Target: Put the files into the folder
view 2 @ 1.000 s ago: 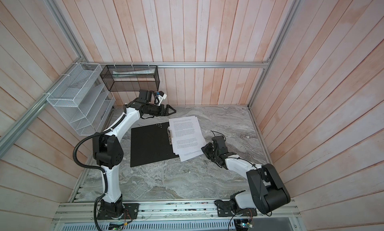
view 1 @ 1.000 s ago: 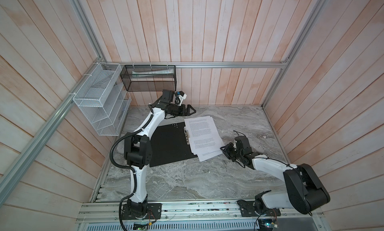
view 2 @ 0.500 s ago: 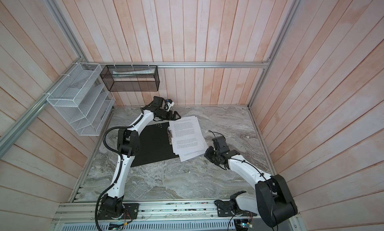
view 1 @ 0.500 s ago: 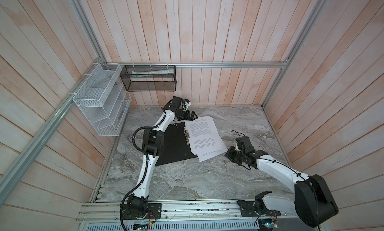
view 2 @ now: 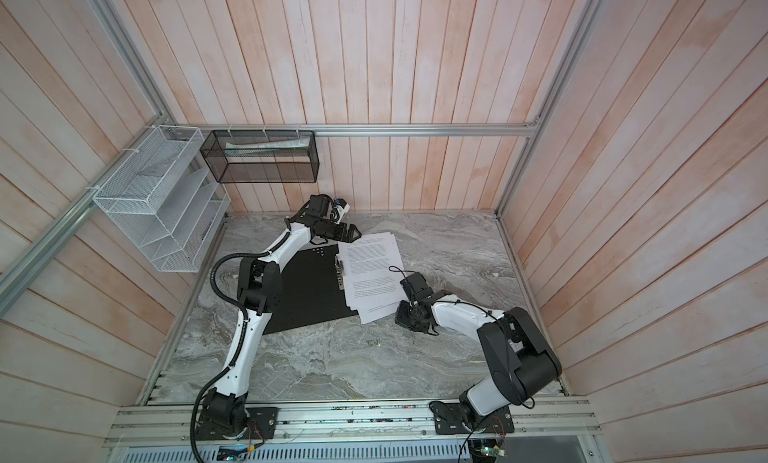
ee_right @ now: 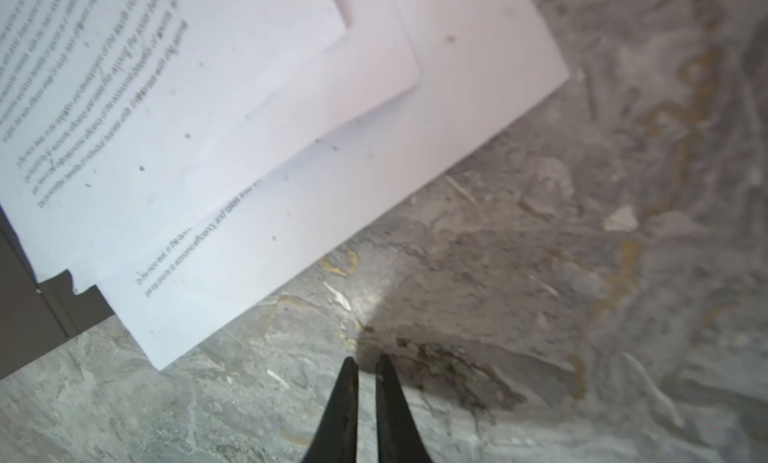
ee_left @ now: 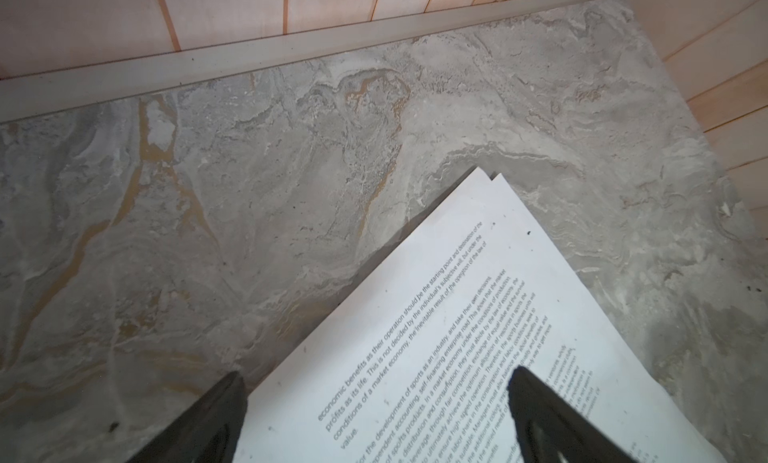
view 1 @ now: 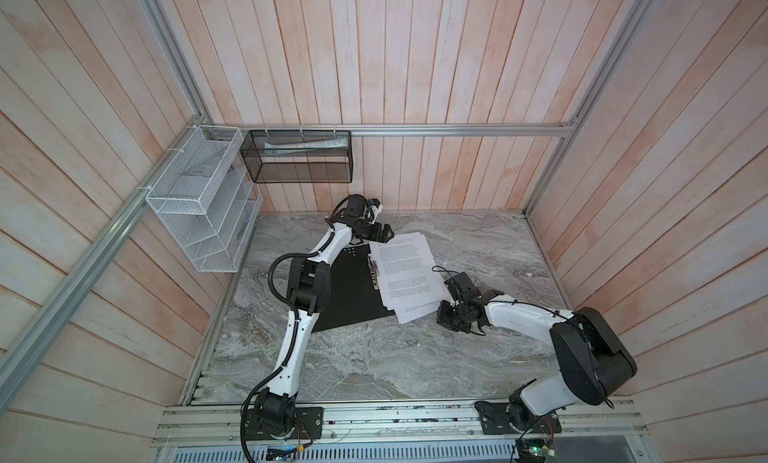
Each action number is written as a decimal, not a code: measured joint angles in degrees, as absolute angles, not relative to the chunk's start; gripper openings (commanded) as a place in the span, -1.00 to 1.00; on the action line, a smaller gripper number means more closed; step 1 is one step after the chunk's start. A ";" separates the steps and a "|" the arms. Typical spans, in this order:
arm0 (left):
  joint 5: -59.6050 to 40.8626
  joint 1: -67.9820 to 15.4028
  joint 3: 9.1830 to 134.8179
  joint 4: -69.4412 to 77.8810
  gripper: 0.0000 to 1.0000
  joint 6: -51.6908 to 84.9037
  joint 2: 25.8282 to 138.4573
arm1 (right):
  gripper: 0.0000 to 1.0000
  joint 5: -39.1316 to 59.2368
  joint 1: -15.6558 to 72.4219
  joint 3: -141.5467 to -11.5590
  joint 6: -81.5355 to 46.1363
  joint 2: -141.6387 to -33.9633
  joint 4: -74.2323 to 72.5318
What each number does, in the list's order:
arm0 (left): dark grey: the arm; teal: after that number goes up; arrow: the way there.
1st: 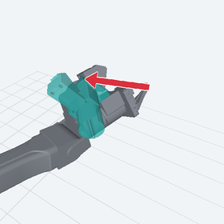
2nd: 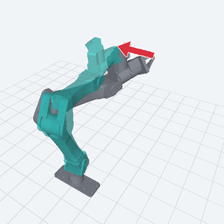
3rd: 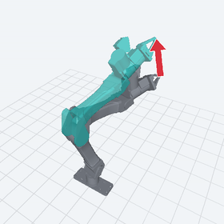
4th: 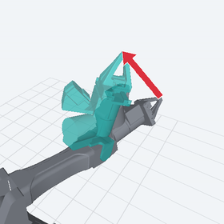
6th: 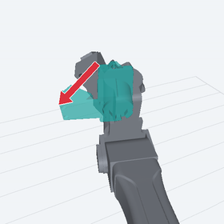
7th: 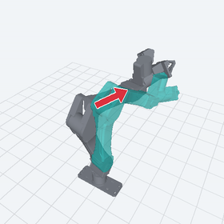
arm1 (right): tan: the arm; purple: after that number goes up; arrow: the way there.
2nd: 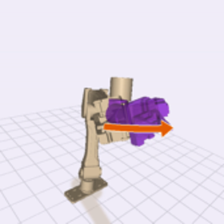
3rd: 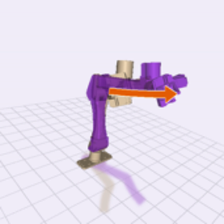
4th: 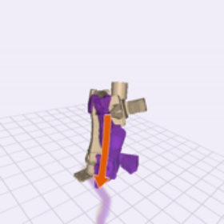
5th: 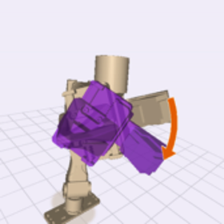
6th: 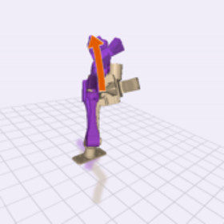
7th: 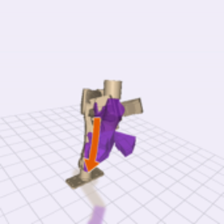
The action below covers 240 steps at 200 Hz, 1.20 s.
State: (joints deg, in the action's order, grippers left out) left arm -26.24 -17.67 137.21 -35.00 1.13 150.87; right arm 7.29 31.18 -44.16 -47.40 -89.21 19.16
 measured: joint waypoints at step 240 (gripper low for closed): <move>-21.21 -18.13 137.53 -33.50 1.00 -3.90 153.64 | -0.73 6.26 35.59 -57.28 -43.44 -101.32 18.96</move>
State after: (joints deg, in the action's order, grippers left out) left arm -21.21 -18.13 137.53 -33.50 -3.90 153.64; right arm 6.26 35.59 -57.28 -43.44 -101.32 18.96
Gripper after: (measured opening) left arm 0.999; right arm 0.134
